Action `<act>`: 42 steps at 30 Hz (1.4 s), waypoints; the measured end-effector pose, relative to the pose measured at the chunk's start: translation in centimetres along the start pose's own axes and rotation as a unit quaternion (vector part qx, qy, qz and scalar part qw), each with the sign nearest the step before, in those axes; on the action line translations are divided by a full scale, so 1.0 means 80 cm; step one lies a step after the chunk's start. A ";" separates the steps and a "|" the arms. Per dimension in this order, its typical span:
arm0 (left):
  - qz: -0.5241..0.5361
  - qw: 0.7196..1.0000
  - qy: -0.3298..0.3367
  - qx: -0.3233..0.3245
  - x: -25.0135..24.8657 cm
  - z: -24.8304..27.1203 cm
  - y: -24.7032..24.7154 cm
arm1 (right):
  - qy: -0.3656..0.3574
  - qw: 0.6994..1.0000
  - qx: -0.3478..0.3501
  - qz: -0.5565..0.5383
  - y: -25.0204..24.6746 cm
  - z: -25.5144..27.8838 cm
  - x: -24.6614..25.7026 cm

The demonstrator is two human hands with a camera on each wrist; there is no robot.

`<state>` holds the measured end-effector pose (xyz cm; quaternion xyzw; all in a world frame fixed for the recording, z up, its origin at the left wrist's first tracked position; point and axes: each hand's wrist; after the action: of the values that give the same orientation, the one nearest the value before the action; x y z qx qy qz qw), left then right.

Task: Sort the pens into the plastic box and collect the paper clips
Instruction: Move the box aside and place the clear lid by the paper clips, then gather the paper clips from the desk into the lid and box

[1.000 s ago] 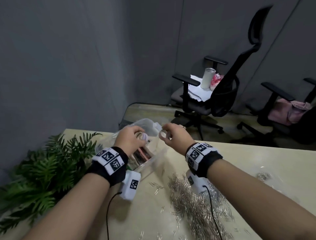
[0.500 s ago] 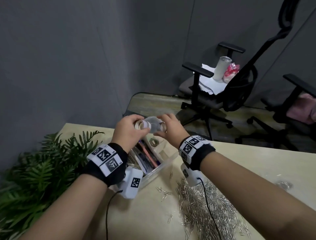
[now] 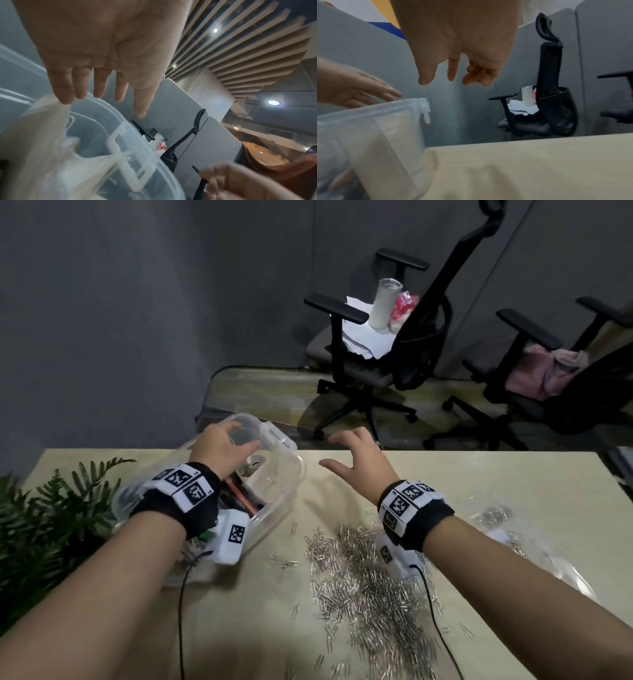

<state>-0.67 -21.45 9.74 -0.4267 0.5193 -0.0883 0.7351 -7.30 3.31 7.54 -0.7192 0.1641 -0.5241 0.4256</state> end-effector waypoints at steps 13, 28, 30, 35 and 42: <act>-0.018 0.978 0.125 0.164 -0.091 0.153 0.085 | 0.169 0.948 0.220 0.158 -0.010 0.147 -0.111; -0.246 0.946 0.026 0.210 -0.017 0.209 0.259 | 0.140 0.957 0.224 0.118 0.012 0.186 -0.167; -0.188 0.961 0.025 0.200 -0.014 0.206 0.261 | 0.123 0.960 0.226 0.112 0.010 0.183 -0.172; -0.093 0.973 -0.006 0.209 -0.010 0.201 0.256 | 0.093 0.957 0.253 0.110 -0.002 0.171 -0.175; -0.050 0.982 -0.011 0.182 -0.021 0.202 0.237 | 0.080 0.958 0.260 0.092 -0.022 0.163 -0.170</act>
<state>6.24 -0.07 -1.18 -0.3123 0.4648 -0.2133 0.8006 -1.42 19.35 -0.62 -0.5213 0.1214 -0.5627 0.6300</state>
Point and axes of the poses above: each hand's wrist, its own z-axis away from the middle knuckle, its own y-axis out of the palm, x = y × z, and after that the axes turned 6 degrees about -x, right-handed
